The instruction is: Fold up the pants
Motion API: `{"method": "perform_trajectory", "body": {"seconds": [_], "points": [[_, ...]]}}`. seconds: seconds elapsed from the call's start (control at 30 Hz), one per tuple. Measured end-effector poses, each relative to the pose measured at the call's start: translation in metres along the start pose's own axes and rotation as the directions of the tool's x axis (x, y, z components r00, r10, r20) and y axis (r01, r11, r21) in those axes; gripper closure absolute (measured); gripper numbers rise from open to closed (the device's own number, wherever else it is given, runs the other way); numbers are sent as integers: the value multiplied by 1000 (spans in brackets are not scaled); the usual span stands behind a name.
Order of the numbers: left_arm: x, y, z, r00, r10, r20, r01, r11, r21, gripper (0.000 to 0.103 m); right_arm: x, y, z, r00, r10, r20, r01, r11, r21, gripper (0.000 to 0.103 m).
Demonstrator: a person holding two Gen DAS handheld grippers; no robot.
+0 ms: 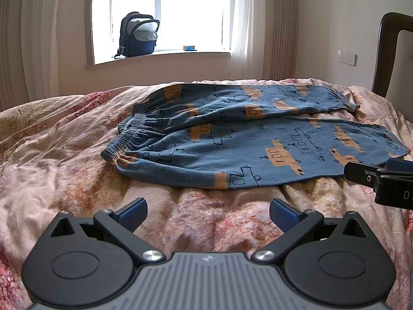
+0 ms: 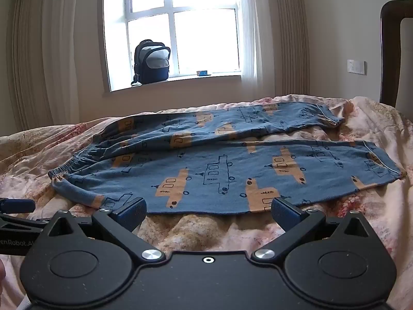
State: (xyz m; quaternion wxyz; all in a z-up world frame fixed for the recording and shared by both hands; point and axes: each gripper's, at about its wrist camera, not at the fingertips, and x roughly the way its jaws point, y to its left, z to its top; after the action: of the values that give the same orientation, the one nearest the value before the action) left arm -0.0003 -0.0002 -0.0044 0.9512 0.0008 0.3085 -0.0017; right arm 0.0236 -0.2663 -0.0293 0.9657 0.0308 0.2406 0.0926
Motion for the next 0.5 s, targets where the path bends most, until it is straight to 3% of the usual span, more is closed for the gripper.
{"method": "perform_trajectory", "body": {"seconds": [0.5], "points": [[0, 0, -1, 1000, -2, -5, 2, 1000, 6, 0, 1, 0, 0, 1000, 4, -4, -4, 1000, -1, 0]]}}
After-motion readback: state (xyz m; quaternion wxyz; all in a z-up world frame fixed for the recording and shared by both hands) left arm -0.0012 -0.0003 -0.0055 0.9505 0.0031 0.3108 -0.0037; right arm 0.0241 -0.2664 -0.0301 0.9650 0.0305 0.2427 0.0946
